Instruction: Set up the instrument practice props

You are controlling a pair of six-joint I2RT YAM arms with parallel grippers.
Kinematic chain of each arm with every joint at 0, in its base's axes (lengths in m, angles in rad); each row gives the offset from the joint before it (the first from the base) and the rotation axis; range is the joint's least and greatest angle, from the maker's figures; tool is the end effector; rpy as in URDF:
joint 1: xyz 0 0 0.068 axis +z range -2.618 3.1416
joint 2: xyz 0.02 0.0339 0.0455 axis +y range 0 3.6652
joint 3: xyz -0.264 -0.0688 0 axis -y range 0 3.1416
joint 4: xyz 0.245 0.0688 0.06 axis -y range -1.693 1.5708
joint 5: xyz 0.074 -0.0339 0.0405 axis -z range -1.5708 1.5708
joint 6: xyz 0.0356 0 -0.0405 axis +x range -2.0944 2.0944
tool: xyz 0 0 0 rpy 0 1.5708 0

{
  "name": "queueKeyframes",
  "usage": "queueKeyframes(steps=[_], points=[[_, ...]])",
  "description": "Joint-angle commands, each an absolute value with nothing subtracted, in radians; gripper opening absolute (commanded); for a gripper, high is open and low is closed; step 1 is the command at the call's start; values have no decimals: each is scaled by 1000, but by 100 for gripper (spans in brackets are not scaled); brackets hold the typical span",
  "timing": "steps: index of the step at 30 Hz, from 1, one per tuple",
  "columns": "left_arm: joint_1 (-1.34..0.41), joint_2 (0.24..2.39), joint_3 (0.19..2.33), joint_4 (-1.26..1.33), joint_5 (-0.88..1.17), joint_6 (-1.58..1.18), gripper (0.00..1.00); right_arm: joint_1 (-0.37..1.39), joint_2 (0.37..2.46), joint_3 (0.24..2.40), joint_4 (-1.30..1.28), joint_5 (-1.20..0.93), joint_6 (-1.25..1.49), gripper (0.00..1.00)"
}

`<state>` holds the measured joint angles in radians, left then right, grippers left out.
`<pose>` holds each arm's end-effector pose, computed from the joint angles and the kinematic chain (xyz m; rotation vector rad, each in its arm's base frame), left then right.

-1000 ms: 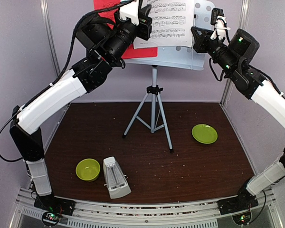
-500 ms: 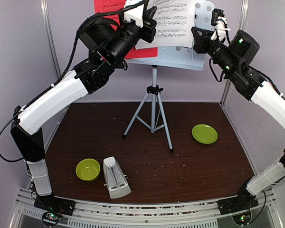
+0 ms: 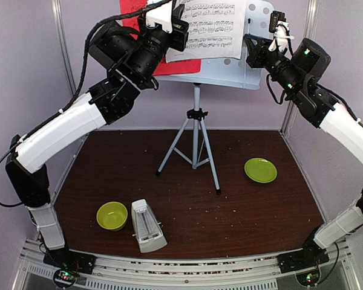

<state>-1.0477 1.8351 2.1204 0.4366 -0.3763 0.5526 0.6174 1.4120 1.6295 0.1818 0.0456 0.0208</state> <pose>0.2049 -0.3292 0.5656 0.3566 0.8402 -0.3008 0.2500 0.1755 0.5282 -0.3100 1.1472 0.5359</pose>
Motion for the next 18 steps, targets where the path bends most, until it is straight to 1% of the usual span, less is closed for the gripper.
queueKeyframes(steps=[1, 4, 11, 14, 18], points=[[-1054, 1828, 2154, 387, -285, 558, 0, 618, 1396, 1615, 192, 45, 0, 0], [-1054, 1855, 2198, 316, -229, 560, 0, 618, 1397, 1615, 197, 31, 1, 0], [-1054, 1897, 2252, 295, -236, 557, 0, 618, 1395, 1611, 201, 32, 0, 0], [-1055, 1888, 2222, 389, -364, 538, 0, 619, 1394, 1611, 199, 45, 0, 0], [-1053, 1878, 2199, 501, -527, 588, 0, 618, 1396, 1611, 199, 50, 0, 0]])
